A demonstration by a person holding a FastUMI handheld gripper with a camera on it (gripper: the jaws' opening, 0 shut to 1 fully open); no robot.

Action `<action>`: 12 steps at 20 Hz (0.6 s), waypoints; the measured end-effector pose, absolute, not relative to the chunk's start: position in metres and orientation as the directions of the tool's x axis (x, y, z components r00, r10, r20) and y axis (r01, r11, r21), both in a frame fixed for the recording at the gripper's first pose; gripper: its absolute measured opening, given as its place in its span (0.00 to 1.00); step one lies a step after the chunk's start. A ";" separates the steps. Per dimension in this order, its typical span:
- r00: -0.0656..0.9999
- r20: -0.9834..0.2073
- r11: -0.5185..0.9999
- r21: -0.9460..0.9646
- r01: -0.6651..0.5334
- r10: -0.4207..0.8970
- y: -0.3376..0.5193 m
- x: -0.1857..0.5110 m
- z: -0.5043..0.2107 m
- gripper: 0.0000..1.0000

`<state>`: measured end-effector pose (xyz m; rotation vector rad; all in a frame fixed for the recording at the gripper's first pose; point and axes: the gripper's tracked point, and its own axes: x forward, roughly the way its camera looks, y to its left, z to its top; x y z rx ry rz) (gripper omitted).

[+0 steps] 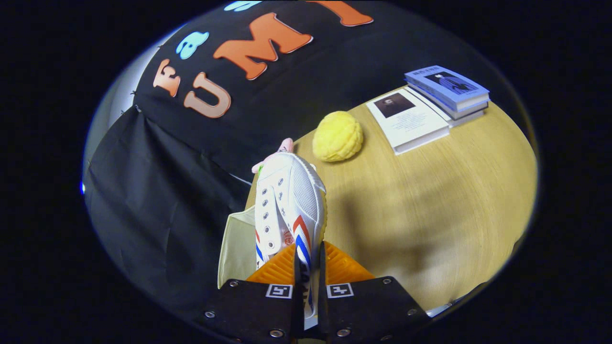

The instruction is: Open the storage box then place both shoes into the box .Put the left shoe in first, then the right shoe, with the right side of both shoes facing outward in a uniform manner.

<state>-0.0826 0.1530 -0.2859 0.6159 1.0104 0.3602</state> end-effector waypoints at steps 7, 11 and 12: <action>0.412 -0.624 0.738 0.635 -0.227 0.664 0.247 -0.083 -0.257 0.11; 0.365 -0.643 0.740 0.595 -0.314 0.673 0.281 -0.090 -0.263 0.11; 0.349 -0.653 0.740 0.582 -0.338 0.673 0.291 -0.093 -0.266 0.11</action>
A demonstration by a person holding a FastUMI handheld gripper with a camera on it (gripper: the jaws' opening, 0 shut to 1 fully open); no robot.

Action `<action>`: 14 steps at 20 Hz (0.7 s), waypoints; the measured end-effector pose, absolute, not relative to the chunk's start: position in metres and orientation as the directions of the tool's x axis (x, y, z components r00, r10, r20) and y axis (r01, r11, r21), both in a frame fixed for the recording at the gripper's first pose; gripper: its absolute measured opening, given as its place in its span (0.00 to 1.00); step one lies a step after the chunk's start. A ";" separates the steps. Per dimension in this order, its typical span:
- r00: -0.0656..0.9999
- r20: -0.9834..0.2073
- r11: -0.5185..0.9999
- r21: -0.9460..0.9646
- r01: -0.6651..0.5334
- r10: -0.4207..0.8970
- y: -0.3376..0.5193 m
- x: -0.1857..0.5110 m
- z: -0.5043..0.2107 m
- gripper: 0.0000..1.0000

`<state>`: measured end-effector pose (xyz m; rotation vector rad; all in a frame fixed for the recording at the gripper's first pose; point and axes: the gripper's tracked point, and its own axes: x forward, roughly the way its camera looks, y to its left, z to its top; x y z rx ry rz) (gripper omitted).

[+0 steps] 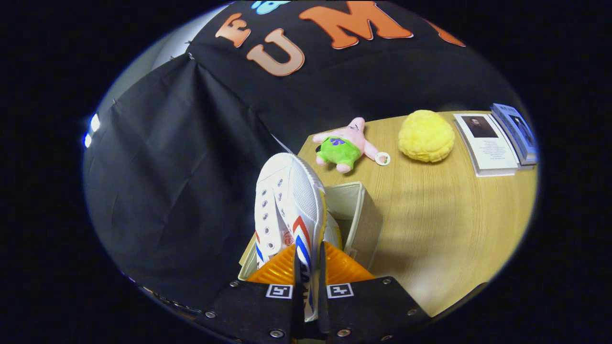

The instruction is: Open the storage box then place both shoes into the box .Put the left shoe in first, then the right shoe, with the right side of both shoes facing outward in a uniform manner.

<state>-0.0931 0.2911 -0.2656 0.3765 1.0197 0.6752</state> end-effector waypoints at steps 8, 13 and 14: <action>0.239 -0.751 0.778 0.529 -0.339 0.615 0.316 -0.104 -0.301 0.11; 0.181 -0.816 0.821 0.487 -0.298 0.550 0.314 -0.114 -0.309 0.11; 0.178 -0.829 0.838 0.480 -0.258 0.530 0.311 -0.115 -0.311 0.12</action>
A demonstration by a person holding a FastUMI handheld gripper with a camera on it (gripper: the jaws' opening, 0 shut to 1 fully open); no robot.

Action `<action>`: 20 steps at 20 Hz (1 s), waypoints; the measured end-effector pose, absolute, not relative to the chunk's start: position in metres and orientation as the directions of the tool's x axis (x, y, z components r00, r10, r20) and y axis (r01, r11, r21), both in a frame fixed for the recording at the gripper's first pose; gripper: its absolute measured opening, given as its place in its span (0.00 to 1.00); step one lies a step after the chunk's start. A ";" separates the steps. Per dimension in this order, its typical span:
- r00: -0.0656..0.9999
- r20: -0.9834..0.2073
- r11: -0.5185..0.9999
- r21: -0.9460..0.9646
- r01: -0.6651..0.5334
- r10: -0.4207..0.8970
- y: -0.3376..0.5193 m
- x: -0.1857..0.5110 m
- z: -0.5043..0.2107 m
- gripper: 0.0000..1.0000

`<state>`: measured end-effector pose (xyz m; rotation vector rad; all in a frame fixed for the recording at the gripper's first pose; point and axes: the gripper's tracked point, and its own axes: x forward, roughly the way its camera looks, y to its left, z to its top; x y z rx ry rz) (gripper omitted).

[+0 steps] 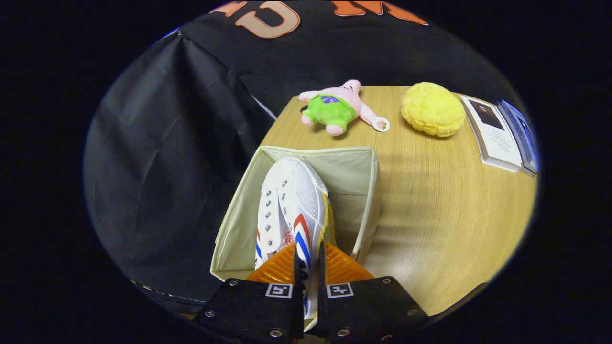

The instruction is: Open the storage box then place both shoes into the box .Put the left shoe in first, then the right shoe, with the right side of both shoes facing outward in a uniform manner.

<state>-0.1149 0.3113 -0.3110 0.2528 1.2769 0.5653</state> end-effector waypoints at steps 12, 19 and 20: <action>0.206 -0.793 0.819 0.563 -0.114 0.574 0.317 -0.109 -0.295 0.49; 0.402 -0.735 0.830 0.538 -0.144 0.546 0.269 -0.071 -0.264 0.66; 0.437 -0.723 0.836 0.529 -0.148 0.535 0.260 -0.065 -0.259 0.67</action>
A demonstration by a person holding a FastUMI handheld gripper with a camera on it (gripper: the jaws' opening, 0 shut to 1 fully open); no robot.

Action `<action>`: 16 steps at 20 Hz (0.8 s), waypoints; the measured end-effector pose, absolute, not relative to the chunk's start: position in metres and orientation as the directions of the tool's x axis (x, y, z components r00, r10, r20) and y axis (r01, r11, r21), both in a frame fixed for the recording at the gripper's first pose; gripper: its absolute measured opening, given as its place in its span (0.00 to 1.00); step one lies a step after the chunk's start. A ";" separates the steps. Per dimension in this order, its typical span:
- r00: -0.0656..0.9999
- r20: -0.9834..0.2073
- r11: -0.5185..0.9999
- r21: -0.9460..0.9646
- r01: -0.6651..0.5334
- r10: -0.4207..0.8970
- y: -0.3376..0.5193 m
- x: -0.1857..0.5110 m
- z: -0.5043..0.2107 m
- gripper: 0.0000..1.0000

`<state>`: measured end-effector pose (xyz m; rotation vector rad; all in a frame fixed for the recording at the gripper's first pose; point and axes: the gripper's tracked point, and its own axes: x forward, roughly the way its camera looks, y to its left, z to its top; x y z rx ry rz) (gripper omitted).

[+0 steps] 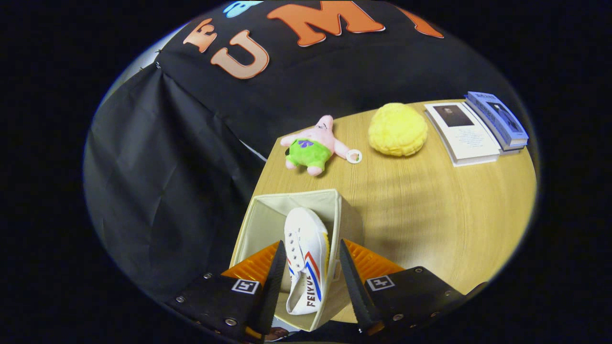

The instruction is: Open the storage box then place both shoes into the box .Put the left shoe in first, then the right shoe, with the right side of both shoes facing outward in a uniform manner.

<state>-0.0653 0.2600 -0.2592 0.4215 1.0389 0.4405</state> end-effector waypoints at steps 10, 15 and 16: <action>0.809 -0.487 0.930 0.315 -0.190 0.330 0.145 0.002 -0.181 0.96; 0.910 -0.351 0.969 0.185 -0.166 0.223 0.086 0.016 -0.130 0.98; 0.926 -0.318 0.974 0.161 -0.158 0.202 0.075 0.018 -0.121 0.98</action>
